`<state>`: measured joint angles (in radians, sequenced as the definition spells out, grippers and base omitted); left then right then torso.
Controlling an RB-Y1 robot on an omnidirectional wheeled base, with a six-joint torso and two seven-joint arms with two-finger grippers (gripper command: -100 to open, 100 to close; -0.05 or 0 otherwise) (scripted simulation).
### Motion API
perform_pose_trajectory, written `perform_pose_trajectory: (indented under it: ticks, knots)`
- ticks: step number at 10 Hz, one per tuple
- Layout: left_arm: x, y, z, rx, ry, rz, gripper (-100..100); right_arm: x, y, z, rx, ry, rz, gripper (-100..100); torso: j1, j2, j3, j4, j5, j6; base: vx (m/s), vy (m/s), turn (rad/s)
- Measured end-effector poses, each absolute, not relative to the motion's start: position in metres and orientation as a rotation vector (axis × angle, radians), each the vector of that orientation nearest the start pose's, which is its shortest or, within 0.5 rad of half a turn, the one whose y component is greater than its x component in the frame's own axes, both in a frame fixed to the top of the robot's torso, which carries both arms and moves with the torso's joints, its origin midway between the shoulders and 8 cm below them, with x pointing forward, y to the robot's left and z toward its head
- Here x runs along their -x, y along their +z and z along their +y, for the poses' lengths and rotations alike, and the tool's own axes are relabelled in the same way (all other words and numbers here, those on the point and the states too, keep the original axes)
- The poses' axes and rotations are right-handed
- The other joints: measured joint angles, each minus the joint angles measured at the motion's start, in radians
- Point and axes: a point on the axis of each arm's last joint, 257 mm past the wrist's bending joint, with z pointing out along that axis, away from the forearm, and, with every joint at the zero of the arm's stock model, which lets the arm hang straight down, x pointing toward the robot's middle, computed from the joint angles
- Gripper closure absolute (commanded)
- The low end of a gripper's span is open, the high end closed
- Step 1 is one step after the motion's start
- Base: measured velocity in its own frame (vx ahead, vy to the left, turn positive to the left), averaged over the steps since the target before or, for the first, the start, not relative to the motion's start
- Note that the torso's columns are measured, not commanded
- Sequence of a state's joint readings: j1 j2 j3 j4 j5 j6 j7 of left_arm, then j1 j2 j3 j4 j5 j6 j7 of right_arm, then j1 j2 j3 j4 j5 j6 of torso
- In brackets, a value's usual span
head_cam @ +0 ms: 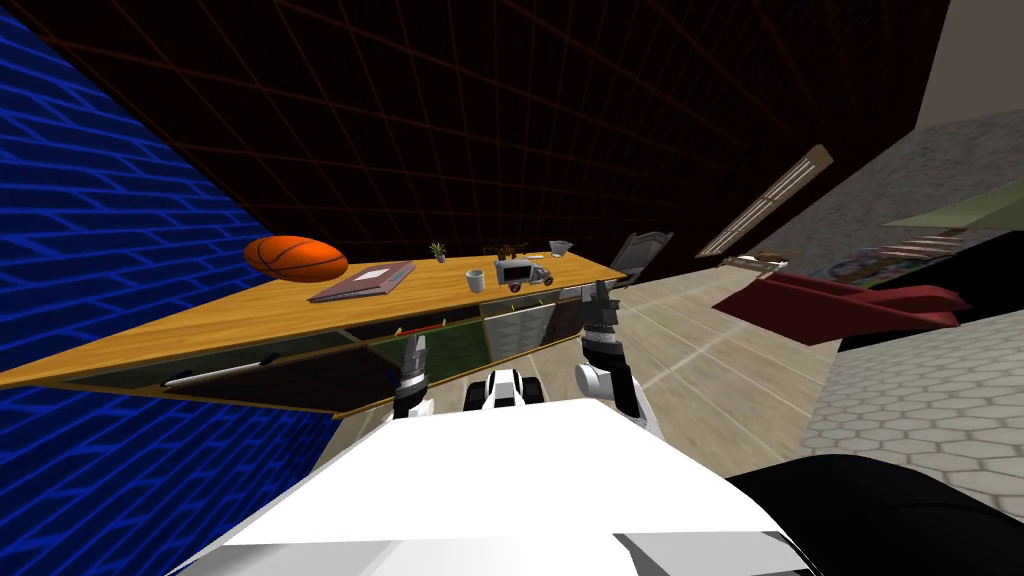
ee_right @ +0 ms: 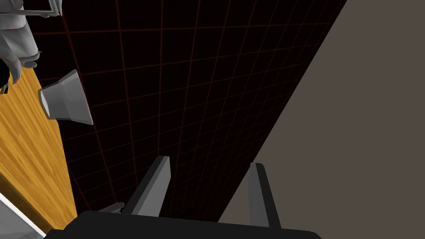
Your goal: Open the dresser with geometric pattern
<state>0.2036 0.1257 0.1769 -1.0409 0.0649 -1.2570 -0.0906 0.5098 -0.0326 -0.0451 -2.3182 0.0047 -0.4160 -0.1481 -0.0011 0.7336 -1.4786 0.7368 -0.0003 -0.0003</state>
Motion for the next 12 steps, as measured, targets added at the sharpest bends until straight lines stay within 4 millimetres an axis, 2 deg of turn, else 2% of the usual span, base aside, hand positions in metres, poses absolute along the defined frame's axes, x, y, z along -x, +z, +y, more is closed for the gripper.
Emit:
perform_pose_trajectory:
  ticks: [4, 12]
  knots:
    - [-0.389, -0.236, 0.388, 0.754, -1.007, 0.739, -100, -0.347, 0.023, -0.293, -0.73, 1.375, 0.633, 0, 0.002, 0.006, 0.004, 0.002, 0.0, 0.0, -0.108, -0.002, -0.109]
    - [-0.435, -0.222, 0.411, 0.788, -0.954, 0.704, -100, -0.347, 0.023, -0.293, -0.73, 1.374, 0.633, 0, 0.0, 0.006, 0.004, 0.003, -0.001, 0.001, -0.073, -0.006, -0.075]
